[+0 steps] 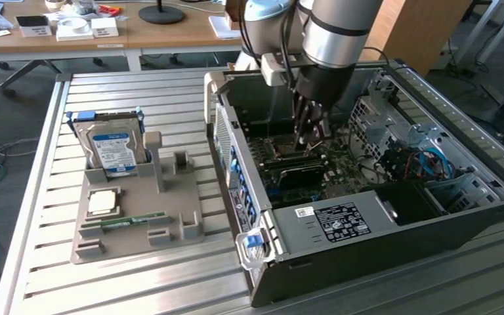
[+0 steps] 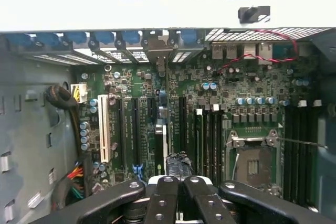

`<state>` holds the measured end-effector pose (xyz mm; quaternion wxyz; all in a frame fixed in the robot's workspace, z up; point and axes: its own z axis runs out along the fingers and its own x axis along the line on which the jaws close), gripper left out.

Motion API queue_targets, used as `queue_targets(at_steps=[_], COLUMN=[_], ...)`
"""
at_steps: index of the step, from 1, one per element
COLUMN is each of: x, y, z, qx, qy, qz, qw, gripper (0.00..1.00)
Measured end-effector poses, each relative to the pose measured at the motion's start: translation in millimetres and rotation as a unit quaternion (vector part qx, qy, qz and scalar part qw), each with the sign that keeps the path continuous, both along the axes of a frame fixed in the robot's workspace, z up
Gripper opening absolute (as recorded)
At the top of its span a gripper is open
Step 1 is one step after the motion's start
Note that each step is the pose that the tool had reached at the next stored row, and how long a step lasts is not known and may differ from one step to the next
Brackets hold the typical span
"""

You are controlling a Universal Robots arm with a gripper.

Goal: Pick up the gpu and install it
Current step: 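Press down on the gpu until it lock into place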

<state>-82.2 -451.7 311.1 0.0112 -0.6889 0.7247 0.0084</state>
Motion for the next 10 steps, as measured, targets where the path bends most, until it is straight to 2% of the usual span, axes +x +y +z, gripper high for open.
queue_targets(at_steps=[10], x=[0.2], y=[1.8], z=[20.9], qx=[0.0], qy=[0.0], qz=[0.0], qw=[1.0], gripper=[0.11])
